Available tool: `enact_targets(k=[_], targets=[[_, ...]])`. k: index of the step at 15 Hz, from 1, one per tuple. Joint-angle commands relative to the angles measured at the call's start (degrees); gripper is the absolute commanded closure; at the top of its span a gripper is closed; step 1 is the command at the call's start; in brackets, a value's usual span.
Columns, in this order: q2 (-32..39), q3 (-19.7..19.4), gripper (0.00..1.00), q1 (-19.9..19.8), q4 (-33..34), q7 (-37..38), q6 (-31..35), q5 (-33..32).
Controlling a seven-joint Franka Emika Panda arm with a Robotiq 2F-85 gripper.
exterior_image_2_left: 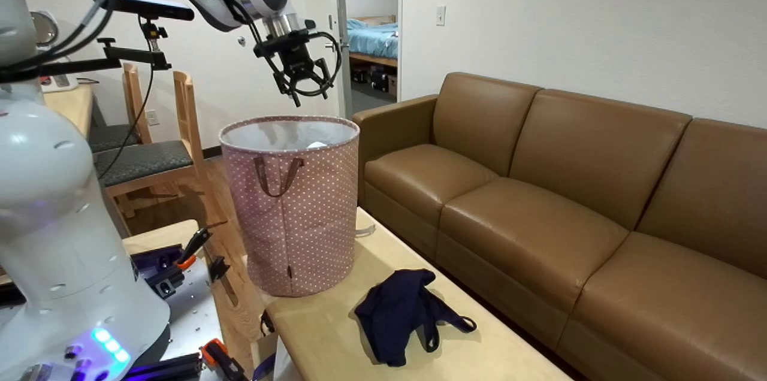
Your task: Remove the checkered shirt from the pink laundry bag
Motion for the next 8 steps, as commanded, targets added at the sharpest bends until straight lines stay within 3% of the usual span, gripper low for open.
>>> enact_targets(k=[1, 8], targets=[[7.6, 0.6, 0.0, -0.6, 4.8, 0.0, 1.1, -2.7], [23.4, -1.4, 0.0, 0.9, 12.9, -1.5, 10.4, -5.1]])
